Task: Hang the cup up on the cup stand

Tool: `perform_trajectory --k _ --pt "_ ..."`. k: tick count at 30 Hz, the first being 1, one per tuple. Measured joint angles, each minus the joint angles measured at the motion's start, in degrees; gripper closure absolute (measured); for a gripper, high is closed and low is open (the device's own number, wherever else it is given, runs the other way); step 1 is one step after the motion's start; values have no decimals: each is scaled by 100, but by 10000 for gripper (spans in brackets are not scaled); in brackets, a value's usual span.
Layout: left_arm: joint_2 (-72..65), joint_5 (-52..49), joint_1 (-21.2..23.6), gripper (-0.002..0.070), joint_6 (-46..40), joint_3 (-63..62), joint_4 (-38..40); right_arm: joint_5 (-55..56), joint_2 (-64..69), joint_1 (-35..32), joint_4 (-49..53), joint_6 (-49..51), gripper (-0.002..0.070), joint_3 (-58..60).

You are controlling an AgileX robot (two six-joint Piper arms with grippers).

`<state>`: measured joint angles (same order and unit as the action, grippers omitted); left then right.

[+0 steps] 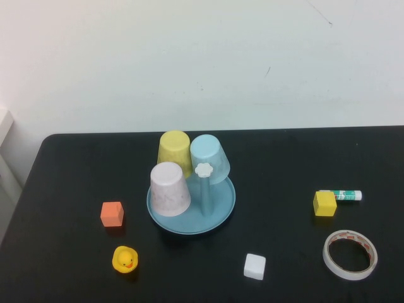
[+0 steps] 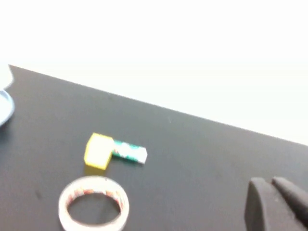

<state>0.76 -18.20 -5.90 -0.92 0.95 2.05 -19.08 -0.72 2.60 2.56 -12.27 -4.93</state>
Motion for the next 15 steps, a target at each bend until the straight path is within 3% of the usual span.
perform_trajectory --k 5,15 --pt "0 0 0 675 0 0 0 60 0 -592 -200 0 678 614" --pt "0 0 0 675 0 0 0 -63 0 -671 -43 469 678 602"
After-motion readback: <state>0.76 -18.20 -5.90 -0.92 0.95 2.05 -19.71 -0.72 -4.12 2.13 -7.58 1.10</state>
